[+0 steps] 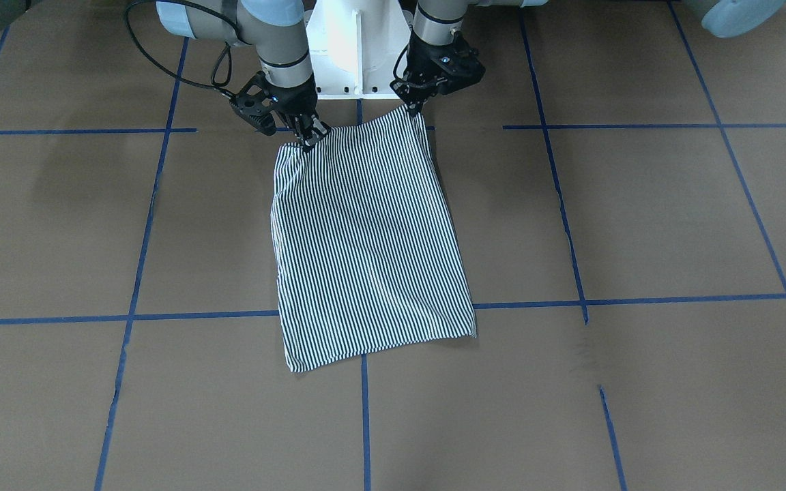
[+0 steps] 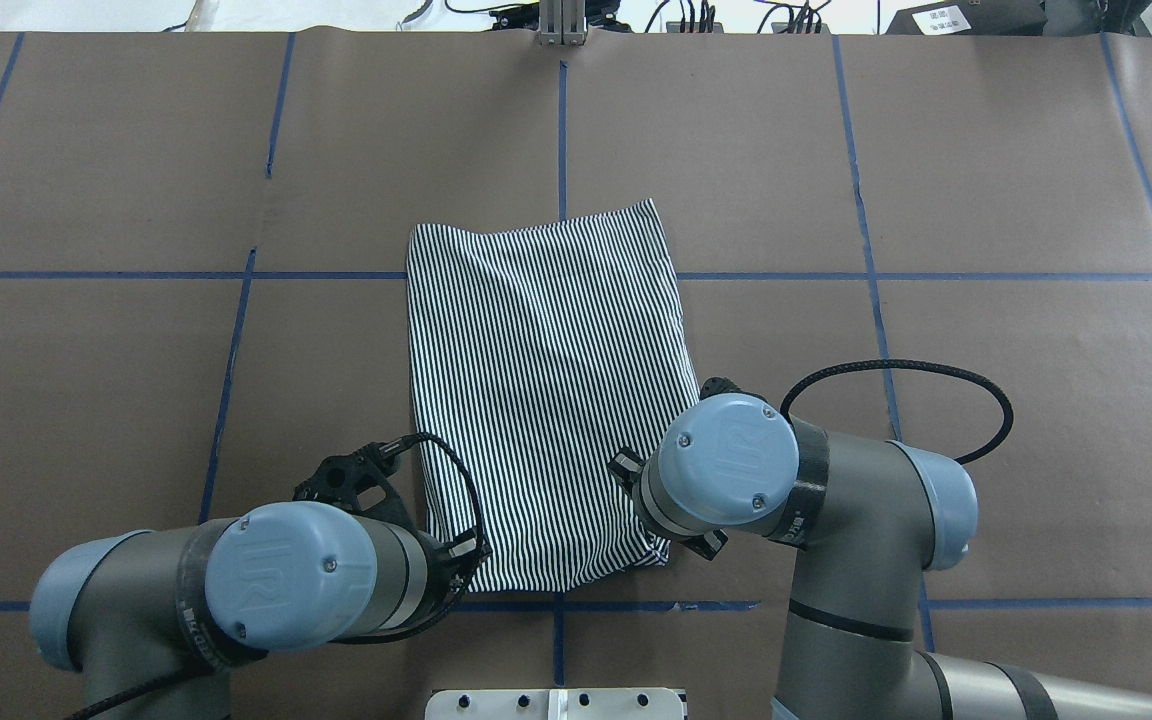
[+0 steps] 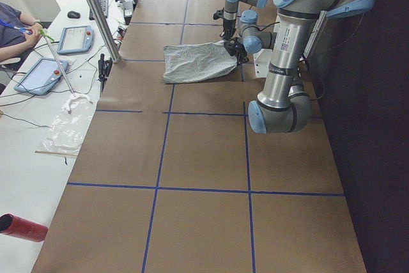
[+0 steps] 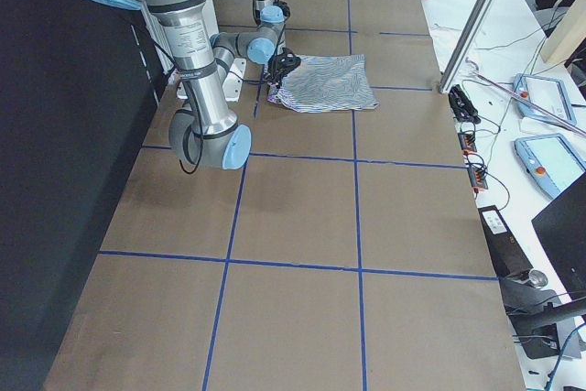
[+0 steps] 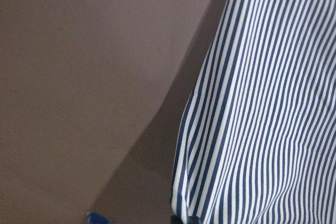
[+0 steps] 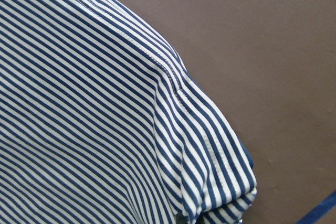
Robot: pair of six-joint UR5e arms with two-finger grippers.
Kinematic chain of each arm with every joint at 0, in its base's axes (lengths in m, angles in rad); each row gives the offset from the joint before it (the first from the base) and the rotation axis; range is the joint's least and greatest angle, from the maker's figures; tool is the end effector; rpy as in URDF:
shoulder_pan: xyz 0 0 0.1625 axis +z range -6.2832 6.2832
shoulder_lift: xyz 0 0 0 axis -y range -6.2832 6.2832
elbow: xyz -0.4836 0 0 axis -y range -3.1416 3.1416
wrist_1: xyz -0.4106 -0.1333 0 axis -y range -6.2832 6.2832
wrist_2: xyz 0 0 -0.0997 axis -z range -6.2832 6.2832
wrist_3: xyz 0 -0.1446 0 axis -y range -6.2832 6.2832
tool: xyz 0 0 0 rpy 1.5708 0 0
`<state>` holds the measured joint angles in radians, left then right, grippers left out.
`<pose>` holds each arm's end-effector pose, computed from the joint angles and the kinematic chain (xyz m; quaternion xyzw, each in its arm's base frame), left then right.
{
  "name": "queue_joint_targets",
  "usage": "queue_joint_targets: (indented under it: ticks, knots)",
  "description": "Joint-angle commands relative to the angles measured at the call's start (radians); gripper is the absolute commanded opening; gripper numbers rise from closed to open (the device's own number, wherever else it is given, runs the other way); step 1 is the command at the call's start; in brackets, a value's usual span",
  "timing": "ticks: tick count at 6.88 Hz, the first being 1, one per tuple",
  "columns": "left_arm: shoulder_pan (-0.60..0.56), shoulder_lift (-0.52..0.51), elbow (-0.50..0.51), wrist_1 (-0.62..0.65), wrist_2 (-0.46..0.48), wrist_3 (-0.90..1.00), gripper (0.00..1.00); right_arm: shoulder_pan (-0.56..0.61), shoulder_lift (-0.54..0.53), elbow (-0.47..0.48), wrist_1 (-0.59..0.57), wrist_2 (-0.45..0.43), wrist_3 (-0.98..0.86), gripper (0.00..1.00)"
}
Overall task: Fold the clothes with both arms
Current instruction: 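Lift the near edge and fold it over toward the far edge with both grippers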
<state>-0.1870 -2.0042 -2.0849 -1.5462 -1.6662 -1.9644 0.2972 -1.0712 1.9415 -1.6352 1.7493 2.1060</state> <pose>0.5847 -0.2323 0.2754 -0.0883 0.4380 -0.2357 0.8630 -0.6072 -0.2985 0.2997 -0.1278 -0.3781 0.3385 0.8522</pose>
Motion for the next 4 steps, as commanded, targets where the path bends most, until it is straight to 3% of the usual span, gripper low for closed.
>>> queue_joint_targets:
  ticks: [1, 4]
  knots:
    - [0.018, 0.015, -0.035, 0.018, -0.003, 0.001, 0.0, -0.029, 0.0, 0.016, 0.002, -0.001, -0.001, 0.0]
    - [-0.148, -0.004, -0.026, 0.012, -0.01, 0.007, 0.0, 0.087, 0.048, -0.002, 0.015, -0.017, -0.091, 0.0]
